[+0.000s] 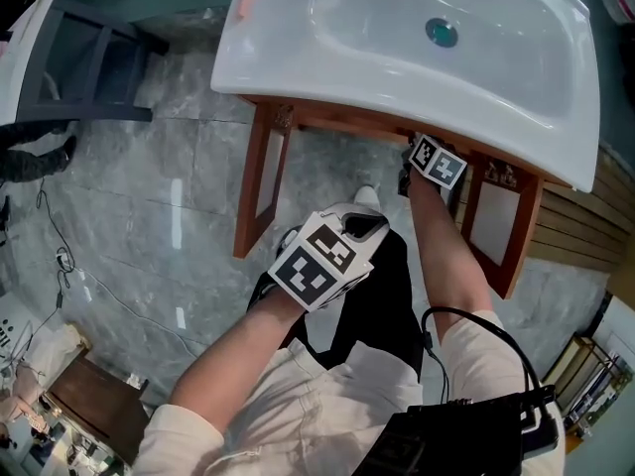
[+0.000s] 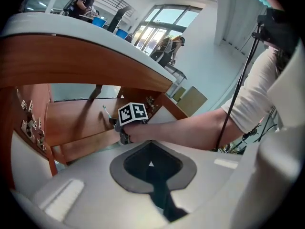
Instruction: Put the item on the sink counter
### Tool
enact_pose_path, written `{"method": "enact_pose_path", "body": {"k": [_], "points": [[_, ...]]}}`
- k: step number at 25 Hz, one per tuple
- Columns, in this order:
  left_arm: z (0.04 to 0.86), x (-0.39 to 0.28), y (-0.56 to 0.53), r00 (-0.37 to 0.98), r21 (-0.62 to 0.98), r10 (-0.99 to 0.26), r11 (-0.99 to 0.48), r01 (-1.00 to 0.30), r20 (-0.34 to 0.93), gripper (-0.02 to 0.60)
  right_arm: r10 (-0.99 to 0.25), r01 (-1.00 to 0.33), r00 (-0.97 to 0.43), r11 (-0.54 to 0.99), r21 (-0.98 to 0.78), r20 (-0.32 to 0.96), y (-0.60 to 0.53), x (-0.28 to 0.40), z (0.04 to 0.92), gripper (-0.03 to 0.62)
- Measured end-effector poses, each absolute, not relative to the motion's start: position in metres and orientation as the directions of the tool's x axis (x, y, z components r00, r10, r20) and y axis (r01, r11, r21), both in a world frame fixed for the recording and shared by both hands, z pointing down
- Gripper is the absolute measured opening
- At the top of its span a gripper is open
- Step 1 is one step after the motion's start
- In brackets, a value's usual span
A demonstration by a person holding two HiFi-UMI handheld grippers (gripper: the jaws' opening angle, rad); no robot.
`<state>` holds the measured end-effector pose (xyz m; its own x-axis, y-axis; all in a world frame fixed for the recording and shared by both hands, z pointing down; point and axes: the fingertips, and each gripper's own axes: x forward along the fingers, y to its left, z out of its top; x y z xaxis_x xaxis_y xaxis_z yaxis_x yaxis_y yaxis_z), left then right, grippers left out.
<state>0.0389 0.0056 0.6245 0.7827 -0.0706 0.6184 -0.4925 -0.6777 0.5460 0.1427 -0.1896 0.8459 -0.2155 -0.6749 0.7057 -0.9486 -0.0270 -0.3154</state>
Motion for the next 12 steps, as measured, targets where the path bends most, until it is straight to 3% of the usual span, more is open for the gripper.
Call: {"method": "enact_pose_path", "body": {"k": [12], "points": [[0.633,0.042,-0.008,0.790,0.556,-0.055,-0.680,-0.478,0.611,0.005,-0.655,-0.974,-0.176,0.007,-0.227,0.735,-0.197,0.142,0.871,0.051]]}}
